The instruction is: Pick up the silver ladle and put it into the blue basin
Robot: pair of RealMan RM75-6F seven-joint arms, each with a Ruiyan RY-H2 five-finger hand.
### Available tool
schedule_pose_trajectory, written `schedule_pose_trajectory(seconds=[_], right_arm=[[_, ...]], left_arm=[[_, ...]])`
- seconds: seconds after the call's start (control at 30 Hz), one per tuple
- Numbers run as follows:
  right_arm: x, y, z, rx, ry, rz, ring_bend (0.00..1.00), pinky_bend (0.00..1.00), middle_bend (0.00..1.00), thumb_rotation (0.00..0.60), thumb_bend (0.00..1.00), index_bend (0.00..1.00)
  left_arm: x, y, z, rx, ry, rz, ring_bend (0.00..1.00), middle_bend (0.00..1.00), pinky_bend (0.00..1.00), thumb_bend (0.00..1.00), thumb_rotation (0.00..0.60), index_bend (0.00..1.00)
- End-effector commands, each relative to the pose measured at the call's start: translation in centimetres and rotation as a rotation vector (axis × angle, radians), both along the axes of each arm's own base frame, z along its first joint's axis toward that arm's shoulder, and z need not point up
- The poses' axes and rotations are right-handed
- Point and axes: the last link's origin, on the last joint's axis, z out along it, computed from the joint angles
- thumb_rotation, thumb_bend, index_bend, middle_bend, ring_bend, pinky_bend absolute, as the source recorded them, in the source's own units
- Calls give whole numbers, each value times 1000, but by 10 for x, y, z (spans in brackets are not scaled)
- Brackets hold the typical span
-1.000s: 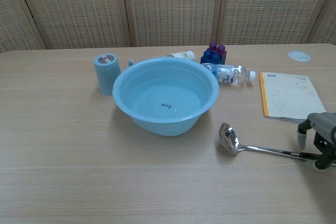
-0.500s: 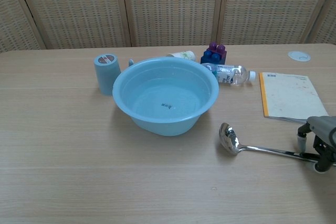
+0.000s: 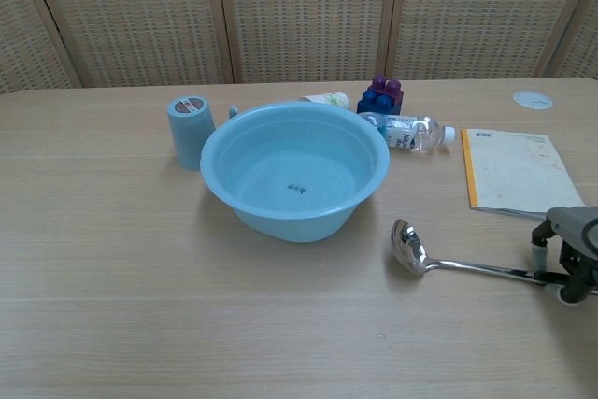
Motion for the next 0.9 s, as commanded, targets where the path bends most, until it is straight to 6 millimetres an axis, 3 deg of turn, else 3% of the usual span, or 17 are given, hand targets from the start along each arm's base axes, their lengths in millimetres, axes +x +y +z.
schedule_pose_trajectory(seconds=[0.03,0.17,0.5,0.9], right_arm=[[0,-1,1,12,3,-3,977,1000,893,600,439,544],[1,-1,2,11,-1,2,977,1000,893,600,555,665],[9,4,18,17,-100,56,992,1000,896,600,878,764],[11,15,66,6,-190,221,1000,1000,912,600,959,800]], left_arm=[[0,0,0,-1,0,0,0,0,0,0,600,0],[0,0,0,0,-1,0,0,0,0,0,600,0],[0,0,0,-3,-4,1,0,0,0,0,600,0],[1,-1,0,-3,-5,-4,0,0,0,0,600,0]])
